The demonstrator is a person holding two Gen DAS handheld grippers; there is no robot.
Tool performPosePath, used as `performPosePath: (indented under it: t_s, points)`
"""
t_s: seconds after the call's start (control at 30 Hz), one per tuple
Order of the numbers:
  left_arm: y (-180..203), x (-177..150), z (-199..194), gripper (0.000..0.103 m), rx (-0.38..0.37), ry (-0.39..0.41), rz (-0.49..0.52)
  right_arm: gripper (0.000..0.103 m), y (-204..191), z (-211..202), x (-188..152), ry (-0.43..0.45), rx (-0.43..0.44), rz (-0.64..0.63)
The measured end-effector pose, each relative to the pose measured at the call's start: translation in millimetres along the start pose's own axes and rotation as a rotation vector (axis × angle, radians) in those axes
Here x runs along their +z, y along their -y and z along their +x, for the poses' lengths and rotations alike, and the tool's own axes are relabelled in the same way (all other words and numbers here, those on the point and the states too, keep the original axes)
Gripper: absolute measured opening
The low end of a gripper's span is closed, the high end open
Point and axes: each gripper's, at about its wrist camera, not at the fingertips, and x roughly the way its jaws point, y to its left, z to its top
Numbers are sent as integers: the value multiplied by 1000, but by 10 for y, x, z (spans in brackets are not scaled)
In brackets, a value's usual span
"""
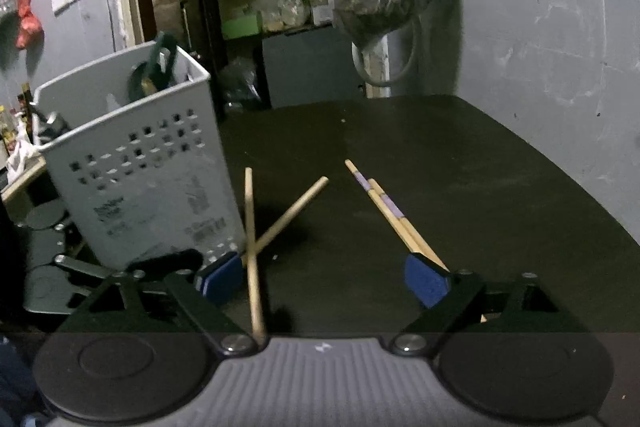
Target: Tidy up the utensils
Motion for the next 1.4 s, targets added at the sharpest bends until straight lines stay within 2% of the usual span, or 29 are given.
performPosePath:
  t_s: [0.17,0.47,0.57,0.77,0.8,0.83,0.87,1.1,1.3,1.4]
  points:
    - [26,10,-10,80,3,-3,0,93,-35,97,32,-35,36,-4]
    - [13,27,-53,79,2,1,0,91,-337,414,178,-129,69,-117]
    - [16,23,-51,78,0,2,8,83,-456,517,208,-167,60,-168]
    - [-6,10,-73,78,-18,14,-4,52,-535,646,270,-233,78,-205]
    - [-9,6,-77,78,-20,16,-5,40,-540,640,272,-238,76,-211]
    - [-9,4,-81,78,-22,17,-6,23,-552,627,269,-241,78,-218]
    - [-19,-1,-87,78,-23,18,-7,19,-552,623,270,-247,84,-215]
    - [-78,-32,-85,78,-27,22,-18,7,-548,532,298,-314,56,-244]
    - [-83,-29,-73,78,-26,23,-19,8,-468,389,245,-364,28,-264]
    - [-73,-30,-68,78,-25,23,-18,12,-427,411,280,-380,32,-238]
